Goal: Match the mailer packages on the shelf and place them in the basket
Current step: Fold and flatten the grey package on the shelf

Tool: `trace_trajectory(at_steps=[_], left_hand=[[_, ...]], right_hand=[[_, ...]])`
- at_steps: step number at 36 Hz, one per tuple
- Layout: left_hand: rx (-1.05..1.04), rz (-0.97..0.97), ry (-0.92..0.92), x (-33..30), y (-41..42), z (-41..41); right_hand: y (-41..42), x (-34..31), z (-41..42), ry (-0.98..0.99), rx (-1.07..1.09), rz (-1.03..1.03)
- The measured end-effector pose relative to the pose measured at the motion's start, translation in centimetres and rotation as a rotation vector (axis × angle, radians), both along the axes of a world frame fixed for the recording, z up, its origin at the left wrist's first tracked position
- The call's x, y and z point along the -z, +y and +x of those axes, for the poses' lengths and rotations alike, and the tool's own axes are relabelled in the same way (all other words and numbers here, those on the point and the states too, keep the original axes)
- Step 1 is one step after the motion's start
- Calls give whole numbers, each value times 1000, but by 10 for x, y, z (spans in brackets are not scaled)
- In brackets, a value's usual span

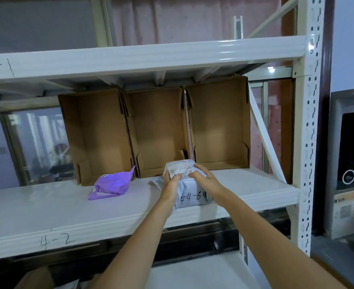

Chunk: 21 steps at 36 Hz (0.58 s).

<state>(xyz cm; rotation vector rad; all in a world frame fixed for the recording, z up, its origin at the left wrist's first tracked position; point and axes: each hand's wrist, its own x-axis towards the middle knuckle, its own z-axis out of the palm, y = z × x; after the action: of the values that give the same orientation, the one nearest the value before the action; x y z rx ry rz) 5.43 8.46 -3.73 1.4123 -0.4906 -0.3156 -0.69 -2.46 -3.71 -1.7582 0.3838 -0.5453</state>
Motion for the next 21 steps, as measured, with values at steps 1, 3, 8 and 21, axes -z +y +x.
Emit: trace_trajectory(at_steps=[1,3,8,21], left_hand=[[-5,-1,42,0,-1,-2],[-17,-13,134,-2,0,-10],[194,94,159,-17,3,-35],[-358,329,-466,-24,21,37]], right_hand=[[-4,-3,-3,14,5,-34],[-17,-8,-5,63,115,-225],[-32,-22,-4,191,612,-518],[-48,-25,-15,78,19,-152]])
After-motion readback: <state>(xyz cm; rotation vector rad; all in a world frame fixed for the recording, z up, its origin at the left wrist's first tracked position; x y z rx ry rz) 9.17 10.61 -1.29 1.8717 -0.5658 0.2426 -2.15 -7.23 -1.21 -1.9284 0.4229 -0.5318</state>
